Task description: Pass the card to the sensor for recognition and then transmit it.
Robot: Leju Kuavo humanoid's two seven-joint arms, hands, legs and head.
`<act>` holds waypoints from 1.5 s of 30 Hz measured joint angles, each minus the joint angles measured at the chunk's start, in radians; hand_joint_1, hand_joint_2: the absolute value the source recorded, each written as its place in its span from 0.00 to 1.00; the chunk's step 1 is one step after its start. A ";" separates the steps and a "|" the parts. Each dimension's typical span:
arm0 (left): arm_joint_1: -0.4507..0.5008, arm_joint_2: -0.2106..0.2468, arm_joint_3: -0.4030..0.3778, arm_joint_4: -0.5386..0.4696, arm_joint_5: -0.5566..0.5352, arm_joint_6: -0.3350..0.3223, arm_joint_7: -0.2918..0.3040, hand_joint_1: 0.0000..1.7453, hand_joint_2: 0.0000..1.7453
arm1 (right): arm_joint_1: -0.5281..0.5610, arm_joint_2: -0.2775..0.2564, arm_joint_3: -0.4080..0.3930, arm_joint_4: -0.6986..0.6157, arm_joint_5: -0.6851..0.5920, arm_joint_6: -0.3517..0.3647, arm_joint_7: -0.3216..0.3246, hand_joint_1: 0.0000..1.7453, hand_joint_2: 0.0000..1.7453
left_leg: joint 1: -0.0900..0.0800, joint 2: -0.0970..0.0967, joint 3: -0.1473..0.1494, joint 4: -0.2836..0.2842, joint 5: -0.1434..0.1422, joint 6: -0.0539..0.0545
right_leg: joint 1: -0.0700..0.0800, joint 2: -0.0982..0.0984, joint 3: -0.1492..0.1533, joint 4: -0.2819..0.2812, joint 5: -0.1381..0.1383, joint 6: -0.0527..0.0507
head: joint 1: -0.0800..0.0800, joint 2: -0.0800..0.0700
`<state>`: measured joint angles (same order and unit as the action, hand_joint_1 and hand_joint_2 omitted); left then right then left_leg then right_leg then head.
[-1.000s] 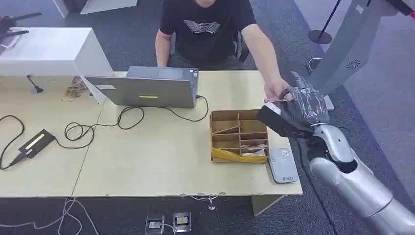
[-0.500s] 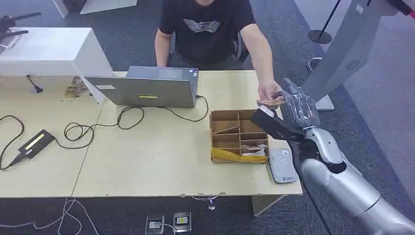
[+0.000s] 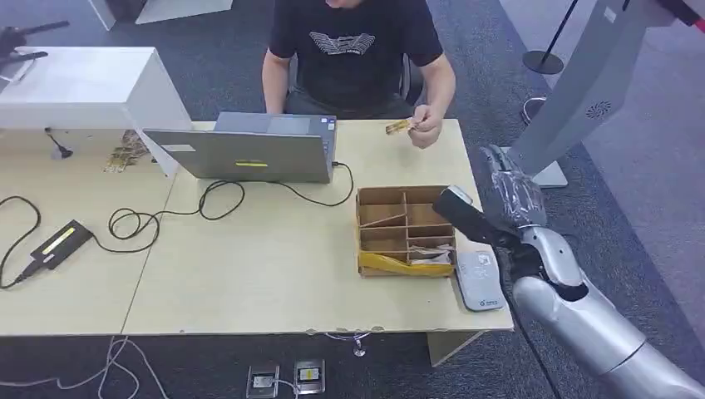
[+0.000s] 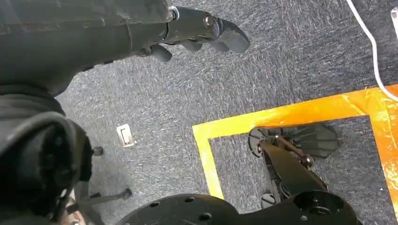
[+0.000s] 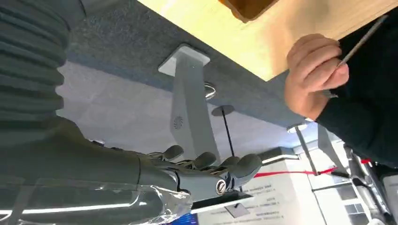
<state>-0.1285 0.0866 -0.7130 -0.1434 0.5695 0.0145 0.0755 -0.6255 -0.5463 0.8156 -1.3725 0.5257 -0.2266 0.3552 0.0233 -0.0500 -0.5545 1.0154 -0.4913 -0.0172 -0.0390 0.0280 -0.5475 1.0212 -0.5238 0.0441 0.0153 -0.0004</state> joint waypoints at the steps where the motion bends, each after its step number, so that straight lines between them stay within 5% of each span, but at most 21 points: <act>1: 0.000 0.000 0.000 0.000 0.001 0.000 0.000 0.00 0.00 | 0.001 -0.001 0.000 0.002 -0.001 -0.003 -0.001 0.00 1.00 | 0.000 0.000 0.000 0.000 0.000 0.000 | 0.000 0.000 0.000 0.000 0.000 0.000 | 0.000 0.000; 8: 0.000 0.000 -0.002 0.000 0.011 0.000 0.000 0.00 0.00 | 0.002 -0.004 0.001 0.012 0.005 -0.007 0.001 0.00 1.00 | 0.000 0.000 0.000 0.000 0.000 0.000 | 0.000 0.000 0.000 0.000 0.000 0.000 | 0.000 0.000; 22: 0.006 0.002 -0.003 0.000 0.045 0.000 -0.001 0.00 0.00 | 0.021 -0.076 0.022 -0.085 0.042 0.105 0.089 0.00 1.00 | 0.000 0.000 0.000 0.000 0.000 0.000 | 0.000 0.001 0.000 0.000 0.000 0.000 | 0.000 0.000; 31: 0.012 0.014 0.019 0.001 0.083 0.000 -0.091 0.00 0.00 | 0.043 -0.108 0.043 -0.118 0.055 0.103 0.088 0.00 1.00 | 0.000 0.000 0.000 0.000 0.000 0.000 | 0.000 0.000 0.000 0.000 0.000 0.000 | 0.000 0.000; 45: 0.014 0.041 0.072 0.029 0.050 0.000 -0.078 0.00 0.00 | 0.136 -0.184 0.043 -0.214 0.050 0.101 0.105 0.00 1.00 | 0.000 0.000 0.000 0.000 0.000 0.000 | 0.000 0.000 0.000 0.000 0.000 0.000 | 0.000 0.000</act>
<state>-0.1141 0.1274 -0.6413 -0.1144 0.6191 0.0145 -0.0023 -0.4890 -0.7298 0.8591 -1.5866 0.5756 -0.1251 0.4604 0.0233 -0.0497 -0.5546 1.0154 -0.4915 -0.0173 -0.0390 0.0285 -0.5476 1.0211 -0.5239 0.0441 0.0156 -0.0004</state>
